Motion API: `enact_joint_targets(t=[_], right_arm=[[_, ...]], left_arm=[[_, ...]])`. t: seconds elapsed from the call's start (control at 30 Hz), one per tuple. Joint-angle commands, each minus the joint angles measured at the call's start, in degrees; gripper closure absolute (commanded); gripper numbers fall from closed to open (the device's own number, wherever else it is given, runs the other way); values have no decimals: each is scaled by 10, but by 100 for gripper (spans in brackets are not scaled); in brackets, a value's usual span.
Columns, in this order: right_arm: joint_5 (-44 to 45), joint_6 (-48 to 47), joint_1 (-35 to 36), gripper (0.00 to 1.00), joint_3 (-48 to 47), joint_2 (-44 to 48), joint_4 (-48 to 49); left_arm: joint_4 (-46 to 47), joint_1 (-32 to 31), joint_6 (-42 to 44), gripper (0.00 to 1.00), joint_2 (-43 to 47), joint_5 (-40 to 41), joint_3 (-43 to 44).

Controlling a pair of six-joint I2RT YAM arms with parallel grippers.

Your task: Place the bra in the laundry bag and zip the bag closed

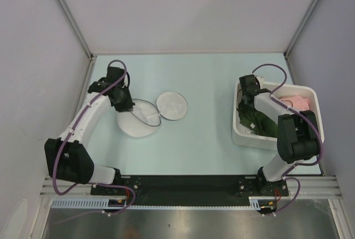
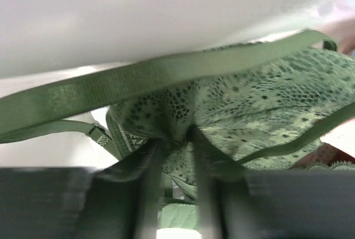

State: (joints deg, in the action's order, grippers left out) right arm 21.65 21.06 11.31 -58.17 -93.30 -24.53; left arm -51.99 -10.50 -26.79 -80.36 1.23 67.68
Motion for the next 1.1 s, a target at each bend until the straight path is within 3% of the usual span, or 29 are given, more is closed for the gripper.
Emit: enact_joint_targets(t=[0.0,0.03,0.07,0.1,0.13,0.17,0.2,0.27,0.4,0.53,0.73,0.9,1.07], right_arm=[[25,28,2,76,-5,30,-16],[34,30,2,79,-11,45,-24],[38,35,2,88,-16,56,-45],[42,39,0,95,-29,67,-56],[44,40,0,100,-37,81,-67],[43,40,-1,100,-44,106,-88],[41,37,-1,100,-53,121,-100],[39,37,-1,100,-88,154,-149],[27,48,-1,100,-156,209,-233],[-7,45,13,100,-238,253,-281],[-84,14,75,100,-330,308,-257],[-71,1,118,100,-414,319,-250],[-241,-10,119,100,-473,308,-190]], left_arm=[[-19,17,31,82,24,62,28],[-18,23,32,77,27,66,25],[-15,27,34,70,30,69,15],[-15,29,34,54,34,75,11],[-15,34,34,45,47,82,8],[-16,35,32,34,53,100,7],[-18,35,29,14,59,108,10],[-19,35,20,1,82,121,21],[-6,26,-9,1,118,73,63],[-1,-43,-26,1,150,54,72],[32,-193,-41,0,168,53,97],[65,-230,-64,0,173,36,112],[82,-231,-82,1,189,31,122]])
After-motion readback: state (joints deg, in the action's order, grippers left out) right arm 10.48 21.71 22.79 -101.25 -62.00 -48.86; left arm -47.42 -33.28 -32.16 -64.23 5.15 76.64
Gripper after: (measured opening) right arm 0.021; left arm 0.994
